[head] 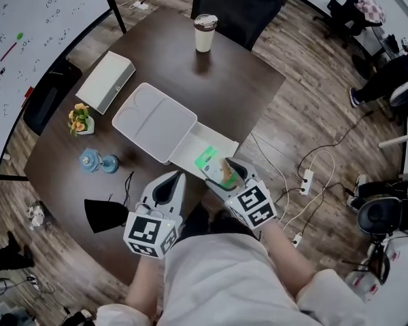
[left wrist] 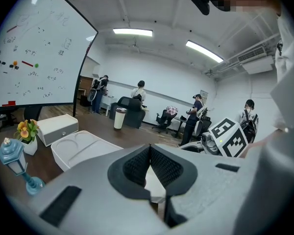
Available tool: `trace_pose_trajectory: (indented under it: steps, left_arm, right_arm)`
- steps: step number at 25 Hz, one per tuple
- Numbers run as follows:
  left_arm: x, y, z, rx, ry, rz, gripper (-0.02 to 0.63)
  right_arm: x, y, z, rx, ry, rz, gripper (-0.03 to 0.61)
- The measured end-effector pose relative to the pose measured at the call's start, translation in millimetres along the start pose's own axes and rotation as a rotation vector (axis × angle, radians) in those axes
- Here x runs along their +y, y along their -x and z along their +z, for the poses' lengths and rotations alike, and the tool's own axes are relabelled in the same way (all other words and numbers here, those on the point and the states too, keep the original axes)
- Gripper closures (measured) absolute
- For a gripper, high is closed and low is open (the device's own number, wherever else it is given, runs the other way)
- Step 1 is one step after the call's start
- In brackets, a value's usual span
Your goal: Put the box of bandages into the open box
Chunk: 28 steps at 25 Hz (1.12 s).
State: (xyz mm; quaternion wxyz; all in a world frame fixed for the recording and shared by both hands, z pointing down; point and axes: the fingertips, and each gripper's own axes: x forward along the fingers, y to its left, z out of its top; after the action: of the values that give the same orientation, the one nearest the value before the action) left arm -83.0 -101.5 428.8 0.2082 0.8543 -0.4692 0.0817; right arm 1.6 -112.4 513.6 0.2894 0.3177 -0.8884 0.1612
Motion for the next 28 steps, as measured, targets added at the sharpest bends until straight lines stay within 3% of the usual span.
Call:
trace_pose_trajectory:
  steps: [12, 28]
  left_arm:
    - [21, -15, -10, 0.031, 0.017, -0.044, 0.611]
    - [25, -34, -24, 0.076, 0.049, -0.055, 0.611]
  right_arm:
    - [-9, -29, -5, 0.061, 0.015, -0.036, 0.249]
    - [-18, -63, -18, 0.11, 0.023, -0.011, 0.249]
